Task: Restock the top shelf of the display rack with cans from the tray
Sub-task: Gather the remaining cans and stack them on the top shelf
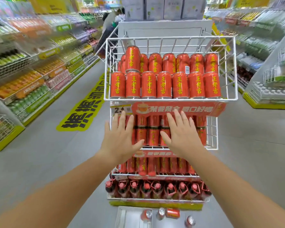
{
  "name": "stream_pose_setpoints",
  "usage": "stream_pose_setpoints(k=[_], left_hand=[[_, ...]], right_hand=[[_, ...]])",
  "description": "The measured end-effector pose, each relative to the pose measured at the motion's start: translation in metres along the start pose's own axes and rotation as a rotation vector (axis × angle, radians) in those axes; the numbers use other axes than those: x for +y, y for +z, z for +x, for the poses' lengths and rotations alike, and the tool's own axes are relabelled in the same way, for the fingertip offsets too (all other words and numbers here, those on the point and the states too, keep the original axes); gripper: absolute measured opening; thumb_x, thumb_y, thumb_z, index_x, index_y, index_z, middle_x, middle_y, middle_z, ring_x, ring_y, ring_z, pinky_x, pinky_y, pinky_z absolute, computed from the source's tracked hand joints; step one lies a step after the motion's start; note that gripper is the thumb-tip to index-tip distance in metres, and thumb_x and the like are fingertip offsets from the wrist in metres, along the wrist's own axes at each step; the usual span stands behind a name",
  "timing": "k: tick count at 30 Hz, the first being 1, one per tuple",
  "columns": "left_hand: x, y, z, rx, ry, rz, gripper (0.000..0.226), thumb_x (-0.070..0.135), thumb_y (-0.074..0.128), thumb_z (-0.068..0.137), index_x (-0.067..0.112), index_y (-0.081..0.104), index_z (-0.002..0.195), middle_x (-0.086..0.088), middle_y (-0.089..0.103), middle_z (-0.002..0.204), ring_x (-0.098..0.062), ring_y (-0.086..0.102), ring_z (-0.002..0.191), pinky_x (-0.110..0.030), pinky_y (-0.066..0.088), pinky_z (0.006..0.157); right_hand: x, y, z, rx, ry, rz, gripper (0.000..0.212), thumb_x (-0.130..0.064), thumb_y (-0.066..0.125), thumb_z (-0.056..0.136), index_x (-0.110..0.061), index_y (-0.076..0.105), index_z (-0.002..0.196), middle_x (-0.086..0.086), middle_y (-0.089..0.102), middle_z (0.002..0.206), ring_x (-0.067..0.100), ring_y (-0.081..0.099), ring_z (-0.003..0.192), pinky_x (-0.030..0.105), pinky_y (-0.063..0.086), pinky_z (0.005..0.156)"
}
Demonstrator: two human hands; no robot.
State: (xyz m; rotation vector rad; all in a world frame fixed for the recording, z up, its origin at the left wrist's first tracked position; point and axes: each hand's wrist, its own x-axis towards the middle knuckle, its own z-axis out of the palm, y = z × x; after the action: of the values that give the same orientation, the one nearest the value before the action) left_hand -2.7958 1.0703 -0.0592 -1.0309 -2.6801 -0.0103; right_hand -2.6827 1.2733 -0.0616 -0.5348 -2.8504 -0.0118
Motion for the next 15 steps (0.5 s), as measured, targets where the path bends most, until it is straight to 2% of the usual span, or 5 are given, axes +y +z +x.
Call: stream_pose_setpoints(k=[2, 6, 15], left_hand=[[-0.009, 0.022, -0.02, -0.044, 0.001, -0.002, 0.101, 0.078, 0.02, 0.084, 0.012, 0.026, 0.159, -0.02, 0.022, 0.165, -0.042, 0.022, 0.151, -0.065, 0.024, 0.115], [-0.027, 0.085, -0.055, -0.124, 0.002, -0.005, 0.095, 0.074, 0.031, 0.085, 0.008, 0.038, 0.153, -0.025, 0.036, 0.158, -0.045, 0.037, 0.143, -0.067, 0.034, 0.11], [-0.045, 0.292, -0.135, -0.327, 0.103, -0.008, 0.094, 0.071, 0.038, 0.086, 0.007, 0.036, 0.155, -0.024, 0.033, 0.16, -0.045, 0.035, 0.144, -0.066, 0.032, 0.112]], right_hand=[[-0.012, 0.018, -0.01, -0.037, -0.017, 0.0, 0.079, -0.061, 0.02, 0.096, -0.013, 0.025, 0.159, 0.017, 0.021, 0.166, 0.037, 0.019, 0.153, 0.058, 0.022, 0.121], [-0.033, 0.075, -0.032, -0.124, -0.048, 0.0, 0.078, -0.059, 0.023, 0.095, -0.013, 0.027, 0.158, 0.018, 0.022, 0.166, 0.038, 0.021, 0.152, 0.056, 0.022, 0.122], [-0.056, 0.279, -0.102, -0.34, -0.021, 0.024, 0.077, -0.056, 0.03, 0.092, -0.009, 0.044, 0.151, 0.021, 0.039, 0.158, 0.042, 0.039, 0.144, 0.058, 0.036, 0.114]])
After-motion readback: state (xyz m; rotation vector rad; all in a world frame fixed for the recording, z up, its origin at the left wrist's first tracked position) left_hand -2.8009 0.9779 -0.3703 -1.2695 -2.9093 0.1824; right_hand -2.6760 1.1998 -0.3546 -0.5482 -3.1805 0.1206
